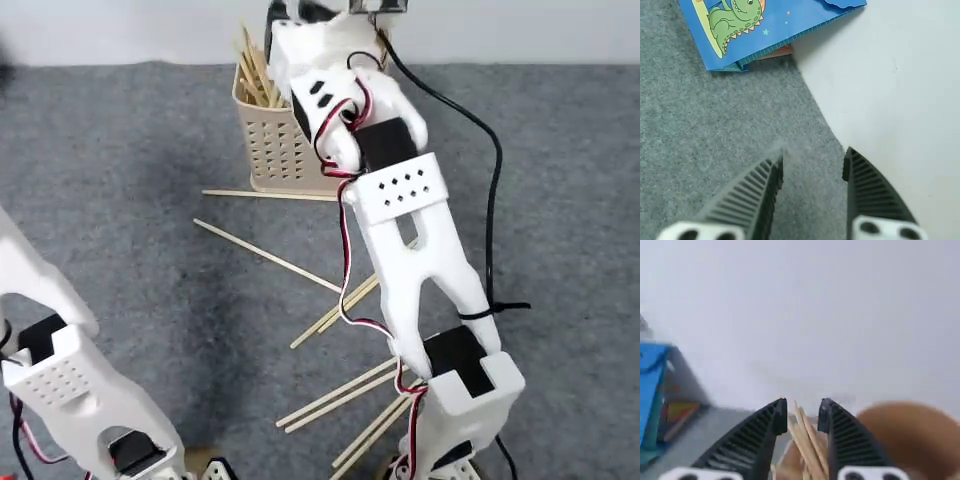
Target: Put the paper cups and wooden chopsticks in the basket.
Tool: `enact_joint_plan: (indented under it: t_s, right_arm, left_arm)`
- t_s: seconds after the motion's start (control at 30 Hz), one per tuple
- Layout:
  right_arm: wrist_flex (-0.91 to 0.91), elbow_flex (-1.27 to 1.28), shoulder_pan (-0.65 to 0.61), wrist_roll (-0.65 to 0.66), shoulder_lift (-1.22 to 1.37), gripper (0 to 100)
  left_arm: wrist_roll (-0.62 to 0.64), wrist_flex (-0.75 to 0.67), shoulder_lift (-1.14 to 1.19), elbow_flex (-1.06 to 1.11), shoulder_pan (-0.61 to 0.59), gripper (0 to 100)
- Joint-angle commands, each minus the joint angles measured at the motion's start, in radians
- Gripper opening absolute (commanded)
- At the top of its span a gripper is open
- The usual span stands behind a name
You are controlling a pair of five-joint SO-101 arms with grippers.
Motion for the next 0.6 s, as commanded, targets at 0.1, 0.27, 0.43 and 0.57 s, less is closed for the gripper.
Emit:
enact_joint_plan:
  t_s: [0.1, 0.27, 0.43, 0.57]
  right_arm:
    - [0.512, -0.091, 0.007, -0.003, -0.065, 12.1]
    - [0.685, -0.089, 0.008, 0.141, -0.064, 12.4]
    - [0.719, -0.028, 0.01, 0.285, -0.062, 12.6]
    - [0.727, 0.115, 0.012, 0.288, -0.067, 12.6]
  left_arm:
    - [0.011, 0.021, -0.018, -0.002, -0.003, 19]
    - [0.011, 0.021, -0.018, -0.002, -0.003, 19]
    - [0.011, 0.021, -0.017, -0.001, -0.003, 19]
    - [0.011, 0.021, -0.017, -0.001, -0.003, 19]
